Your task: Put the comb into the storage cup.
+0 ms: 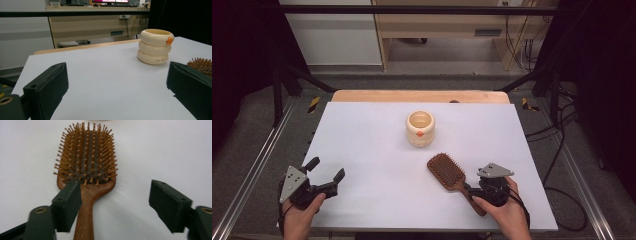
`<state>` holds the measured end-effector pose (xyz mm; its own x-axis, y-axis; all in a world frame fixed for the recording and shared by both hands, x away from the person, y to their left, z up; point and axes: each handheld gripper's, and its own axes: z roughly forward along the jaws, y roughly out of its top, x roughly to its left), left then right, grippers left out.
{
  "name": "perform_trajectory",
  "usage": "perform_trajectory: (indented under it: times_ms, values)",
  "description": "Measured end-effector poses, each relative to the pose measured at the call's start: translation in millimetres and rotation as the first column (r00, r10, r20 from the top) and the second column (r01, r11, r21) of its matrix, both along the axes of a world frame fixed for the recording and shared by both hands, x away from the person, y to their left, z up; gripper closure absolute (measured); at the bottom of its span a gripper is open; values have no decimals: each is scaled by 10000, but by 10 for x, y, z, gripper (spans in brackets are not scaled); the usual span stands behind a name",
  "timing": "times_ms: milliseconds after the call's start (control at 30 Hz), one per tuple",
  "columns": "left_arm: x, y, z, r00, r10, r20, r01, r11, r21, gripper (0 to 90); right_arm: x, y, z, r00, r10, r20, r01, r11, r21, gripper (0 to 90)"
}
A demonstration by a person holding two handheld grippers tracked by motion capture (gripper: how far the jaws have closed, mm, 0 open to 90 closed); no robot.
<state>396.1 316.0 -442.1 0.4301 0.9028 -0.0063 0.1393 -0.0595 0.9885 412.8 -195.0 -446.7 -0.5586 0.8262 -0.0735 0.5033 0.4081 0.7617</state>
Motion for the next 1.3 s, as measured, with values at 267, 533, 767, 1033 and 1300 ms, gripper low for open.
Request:
perform_trajectory:
  times_ms: [267,533,767,1033,1300]
  values:
    - [2,-2,-2,10000,-16,-28,16,10000,18,40,-44,110,-14,9977,313,-595,-330,9991,-270,125]
    - [5,-5,-4,10000,-46,-54,46,10000,20,39,-56,256,-60,9902,853,-1105,-968,9899,-1034,124]
    - [8,-11,-7,9999,-60,-87,60,10000,39,38,-49,308,-117,9832,997,-1527,-1184,9859,-1185,128]
    - [14,-13,-10,9999,-69,-91,70,10000,27,38,-37,301,-170,9754,966,-1981,-1249,9829,-1355,134]
    - [15,-18,-10,9999,-90,-97,91,9999,92,38,-4,314,-174,9763,743,-2030,-1000,9878,-1193,191]
